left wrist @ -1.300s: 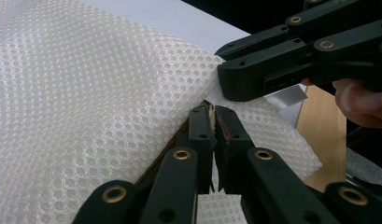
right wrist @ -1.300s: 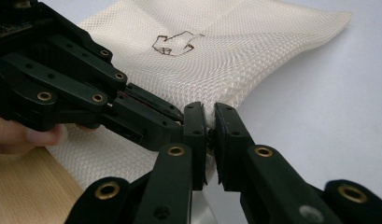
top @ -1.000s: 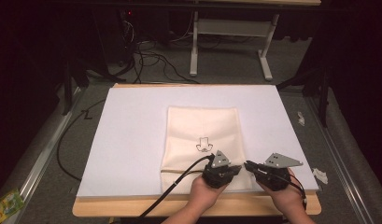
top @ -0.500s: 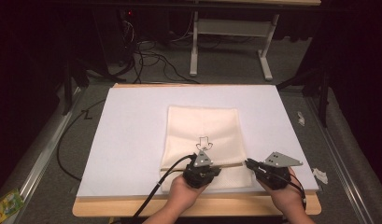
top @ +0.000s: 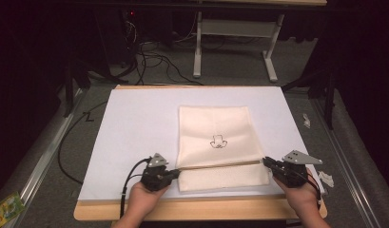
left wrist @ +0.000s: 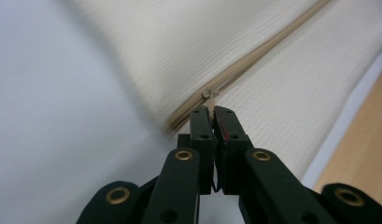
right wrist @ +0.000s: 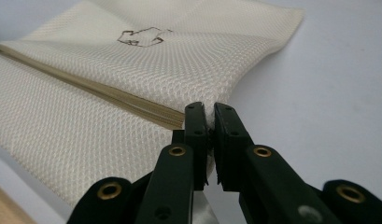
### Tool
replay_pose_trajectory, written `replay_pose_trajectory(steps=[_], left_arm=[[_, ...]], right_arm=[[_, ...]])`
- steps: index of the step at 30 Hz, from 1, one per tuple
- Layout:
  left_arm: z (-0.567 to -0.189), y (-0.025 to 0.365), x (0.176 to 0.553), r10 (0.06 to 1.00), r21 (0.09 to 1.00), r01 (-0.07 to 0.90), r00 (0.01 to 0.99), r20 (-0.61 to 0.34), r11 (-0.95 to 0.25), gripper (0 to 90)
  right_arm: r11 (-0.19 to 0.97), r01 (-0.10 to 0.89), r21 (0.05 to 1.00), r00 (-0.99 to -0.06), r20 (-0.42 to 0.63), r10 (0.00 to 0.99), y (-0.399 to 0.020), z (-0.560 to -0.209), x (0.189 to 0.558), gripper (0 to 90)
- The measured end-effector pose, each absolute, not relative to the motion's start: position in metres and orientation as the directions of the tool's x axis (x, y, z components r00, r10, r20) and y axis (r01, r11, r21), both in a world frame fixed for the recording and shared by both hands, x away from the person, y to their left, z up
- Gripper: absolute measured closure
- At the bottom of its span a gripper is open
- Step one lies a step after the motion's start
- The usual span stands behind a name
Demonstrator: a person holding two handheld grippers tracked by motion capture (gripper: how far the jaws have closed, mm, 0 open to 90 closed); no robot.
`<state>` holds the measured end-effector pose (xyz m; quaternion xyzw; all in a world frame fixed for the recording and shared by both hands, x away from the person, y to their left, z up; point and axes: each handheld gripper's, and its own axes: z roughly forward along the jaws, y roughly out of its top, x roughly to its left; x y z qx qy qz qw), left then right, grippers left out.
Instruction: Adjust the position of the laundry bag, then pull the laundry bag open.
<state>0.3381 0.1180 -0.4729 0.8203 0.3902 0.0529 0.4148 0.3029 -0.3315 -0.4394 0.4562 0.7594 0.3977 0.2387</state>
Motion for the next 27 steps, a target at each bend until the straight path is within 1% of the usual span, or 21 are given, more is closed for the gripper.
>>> replay_pose_trajectory(steps=[1, 2, 3, 4, 5, 7, 10, 13, 15, 17, 19, 23, 24, 26, 27], left_arm=[[-0.474, 0.127, 0.337, 0.675, 0.729, 0.595, 0.693, -0.253, -0.338, 87.3], [-0.472, 0.13, 0.335, 0.715, 0.726, 0.598, 0.666, -0.214, -0.34, 89.7], [-0.469, 0.135, 0.335, 0.722, 0.741, 0.586, 0.661, -0.203, -0.328, 90.0], [-0.466, 0.141, 0.335, 0.731, 0.749, 0.585, 0.652, -0.204, -0.312, 90.0], [-0.463, 0.148, 0.336, 0.742, 0.761, 0.59, 0.631, -0.226, -0.27, 90.0], [-0.462, 0.156, 0.336, 0.745, 0.768, 0.595, 0.619, -0.249, -0.237, 90.0], [-0.463, 0.155, 0.336, 0.736, 0.776, 0.583, 0.631, -0.245, -0.24, 90.0], [-0.463, 0.147, 0.336, 0.729, 0.787, 0.555, 0.651, -0.211, -0.269, 90.0], [-0.462, 0.144, 0.335, 0.725, 0.799, 0.532, 0.663, -0.188, -0.28, 90.0], [-0.462, 0.141, 0.335, 0.725, 0.808, 0.509, 0.67, -0.157, -0.296, 84.9], [-0.46, 0.141, 0.335, 0.723, 0.822, 0.487, 0.676, -0.14, -0.296, 77.5], [-0.456, 0.147, 0.337, 0.76, 0.846, 0.454, 0.643, -0.094, -0.279, 55.5], [-0.455, 0.149, 0.338, 0.777, 0.853, 0.443, 0.625, -0.076, -0.274, 49.2], [-0.453, 0.154, 0.339, 0.802, 0.861, 0.423, 0.596, -0.029, -0.283, 40.4], [-0.452, 0.157, 0.339, 0.815, 0.865, 0.411, 0.579, -0.004, -0.288, 37.6]], right_arm=[[0.248, 0.514, 0.821, -0.459, 0.02, 0.888, -0.336, -0.44, 0.304, 85.8], [0.233, 0.519, 0.823, -0.479, 0.055, 0.876, -0.339, -0.441, 0.305, 85.8], [0.253, 0.519, 0.817, -0.447, 0.007, 0.894, -0.336, -0.441, 0.304, 85.9], [0.28, 0.507, 0.815, -0.445, -0.03, 0.895, -0.336, -0.441, 0.304, 85.8], [0.267, 0.513, 0.816, -0.439, -0.018, 0.898, -0.338, -0.44, 0.305, 85.7], [0.227, 0.531, 0.816, -0.424, 0.023, 0.906, -0.347, -0.441, 0.307, 85.6], [0.225, 0.538, 0.813, -0.442, 0.044, 0.896, -0.351, -0.444, 0.307, 85.1], [0.232, 0.538, 0.81, -0.461, 0.053, 0.886, -0.348, -0.445, 0.306, 84.2], [0.244, 0.534, 0.809, -0.477, 0.05, 0.878, -0.344, -0.446, 0.304, 80.4], [0.255, 0.517, 0.817, -0.486, 0.035, 0.873, -0.342, -0.446, 0.303, 70.6], [0.247, 0.495, 0.833, -0.492, 0.034, 0.87, -0.341, -0.444, 0.301, 60.5], [0.216, 0.443, 0.87, -0.446, 0.005, 0.895, -0.348, -0.44, 0.299, 36.8], [0.207, 0.441, 0.873, -0.426, 0.001, 0.905, -0.351, -0.439, 0.299, 32.2], [0.183, 0.435, 0.882, -0.384, -0.003, 0.924, -0.359, -0.438, 0.298, 25.7], [0.179, 0.432, 0.884, -0.371, -0.007, 0.929, -0.363, -0.437, 0.298, 24.3]])
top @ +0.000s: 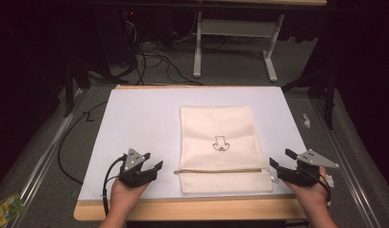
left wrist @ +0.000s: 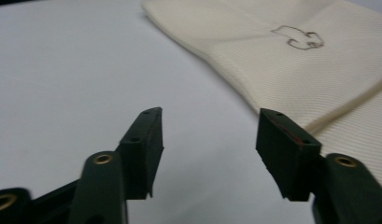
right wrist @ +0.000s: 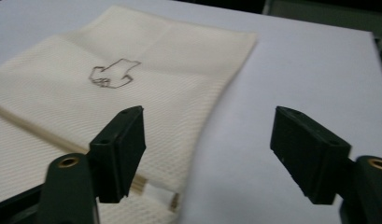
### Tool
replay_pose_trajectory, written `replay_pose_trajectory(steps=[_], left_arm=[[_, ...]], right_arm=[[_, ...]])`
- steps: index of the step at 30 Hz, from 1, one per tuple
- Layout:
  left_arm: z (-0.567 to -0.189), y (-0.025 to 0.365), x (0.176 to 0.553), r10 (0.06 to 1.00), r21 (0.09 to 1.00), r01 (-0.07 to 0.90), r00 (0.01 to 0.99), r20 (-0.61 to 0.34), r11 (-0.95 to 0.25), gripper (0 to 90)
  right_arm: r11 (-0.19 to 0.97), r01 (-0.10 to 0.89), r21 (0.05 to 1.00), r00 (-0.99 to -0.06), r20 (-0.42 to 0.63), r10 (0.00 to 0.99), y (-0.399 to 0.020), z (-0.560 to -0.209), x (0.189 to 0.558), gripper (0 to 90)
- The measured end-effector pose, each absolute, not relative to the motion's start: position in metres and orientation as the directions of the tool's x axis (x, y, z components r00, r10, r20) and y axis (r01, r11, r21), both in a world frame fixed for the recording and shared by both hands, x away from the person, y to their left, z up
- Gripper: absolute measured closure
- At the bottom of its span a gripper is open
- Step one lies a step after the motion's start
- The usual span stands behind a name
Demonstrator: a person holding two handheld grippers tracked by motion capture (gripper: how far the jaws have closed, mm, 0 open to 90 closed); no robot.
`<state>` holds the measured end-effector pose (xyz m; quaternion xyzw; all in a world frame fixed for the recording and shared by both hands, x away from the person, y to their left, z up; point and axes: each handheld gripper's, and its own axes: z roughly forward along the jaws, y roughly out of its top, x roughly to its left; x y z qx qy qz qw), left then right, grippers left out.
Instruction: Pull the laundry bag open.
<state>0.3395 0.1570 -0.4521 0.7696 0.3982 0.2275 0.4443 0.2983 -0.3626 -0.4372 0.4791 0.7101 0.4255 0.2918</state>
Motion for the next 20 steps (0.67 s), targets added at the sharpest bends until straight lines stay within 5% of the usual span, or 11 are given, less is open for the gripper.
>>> replay_pose_trajectory(steps=[5, 12, 20], left_arm=[[-0.451, 0.182, 0.345, 0.868, 0.871, 0.404, 0.495, 0.05, -0.28, 23.8], [-0.461, 0.224, 0.35, 0.92, 0.846, 0.499, 0.39, -0.028, -0.185, 23.4], [-0.461, 0.216, 0.352, 0.909, 0.842, 0.488, 0.417, 0.006, -0.229, 22.3]], right_arm=[[0.141, 0.422, 0.896, -0.279, -0.019, 0.96, -0.39, -0.435, 0.3, 16.8], [0.069, 0.44, 0.895, -0.193, 0.019, 0.981, -0.415, -0.439, 0.305, 16.2], [0.098, 0.447, 0.889, -0.206, -0.004, 0.979, -0.408, -0.441, 0.305, 16.4]])
